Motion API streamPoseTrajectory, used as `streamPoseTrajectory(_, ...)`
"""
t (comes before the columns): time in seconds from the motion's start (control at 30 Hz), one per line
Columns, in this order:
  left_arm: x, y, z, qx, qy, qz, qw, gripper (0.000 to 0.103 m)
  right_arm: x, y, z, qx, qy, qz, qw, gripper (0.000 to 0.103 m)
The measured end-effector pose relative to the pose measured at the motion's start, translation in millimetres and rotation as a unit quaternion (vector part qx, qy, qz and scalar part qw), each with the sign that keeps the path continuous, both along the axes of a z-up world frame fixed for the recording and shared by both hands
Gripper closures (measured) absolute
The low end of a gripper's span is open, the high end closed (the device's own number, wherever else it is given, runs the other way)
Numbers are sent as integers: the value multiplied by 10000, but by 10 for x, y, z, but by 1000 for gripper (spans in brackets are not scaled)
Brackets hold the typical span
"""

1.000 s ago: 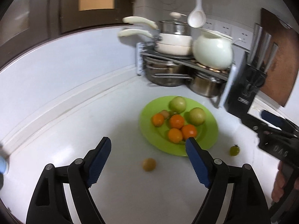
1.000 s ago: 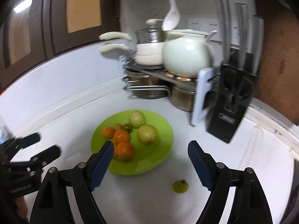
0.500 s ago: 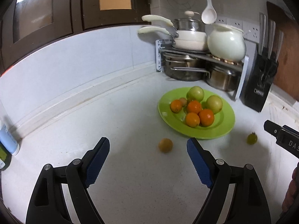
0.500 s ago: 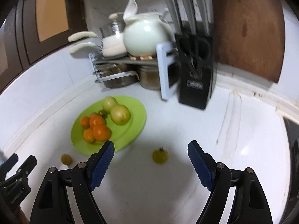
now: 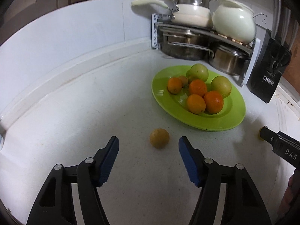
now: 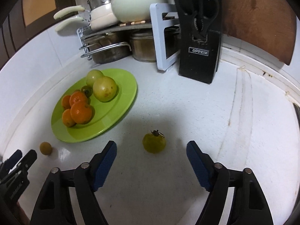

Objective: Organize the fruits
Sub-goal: 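Grasp the last small brown fruit with the left tool while the right tool grasps the green tomato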

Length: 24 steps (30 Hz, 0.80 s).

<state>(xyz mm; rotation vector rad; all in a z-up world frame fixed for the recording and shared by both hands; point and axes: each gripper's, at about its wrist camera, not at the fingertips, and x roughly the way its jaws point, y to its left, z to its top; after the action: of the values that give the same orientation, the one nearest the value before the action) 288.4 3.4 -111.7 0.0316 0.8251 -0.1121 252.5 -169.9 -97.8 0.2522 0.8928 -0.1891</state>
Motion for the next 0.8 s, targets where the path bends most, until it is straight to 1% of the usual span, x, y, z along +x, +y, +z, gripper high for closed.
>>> streamPoseTrajectory(0.2,136,-82,-127,15,165,-40,9999,47,124,-44,-145,84,217,73,9997,41)
streamPoseTrajectory(0.3,185,-112,-165,-29,221,-47,9997,52,149,-66,-174,89,255,101,9996,43)
streamPoseTrajectory(0.4,224,-139,-191,-25,240,-80,9997,57,165,-77,-177,68,250,105,9996,48)
streamPoseTrajectory(0.47,246,-147,-198,-27,261,-109,9996,63,178,-76,-181,57,254,128,9996,51)
streamPoseTrajectory(0.5,252,-148,-197,-35,265,-113,9996,65,179,-75,-185,56,262,140,9995,54)
streamPoseTrajectory(0.57,254,-143,-194,-53,258,-111,9996,74,177,-68,-188,37,256,156,9995,57)
streamPoseTrajectory(0.6,254,-145,-193,-54,263,-124,9996,75,178,-67,-187,41,256,171,9995,61)
streamPoseTrajectory(0.73,241,-138,-191,-81,257,-132,9995,75,177,-62,-183,44,244,205,9995,72)
streamPoseTrajectory(0.8,236,-133,-185,-94,253,-146,9995,75,173,-59,-181,41,237,216,9995,72)
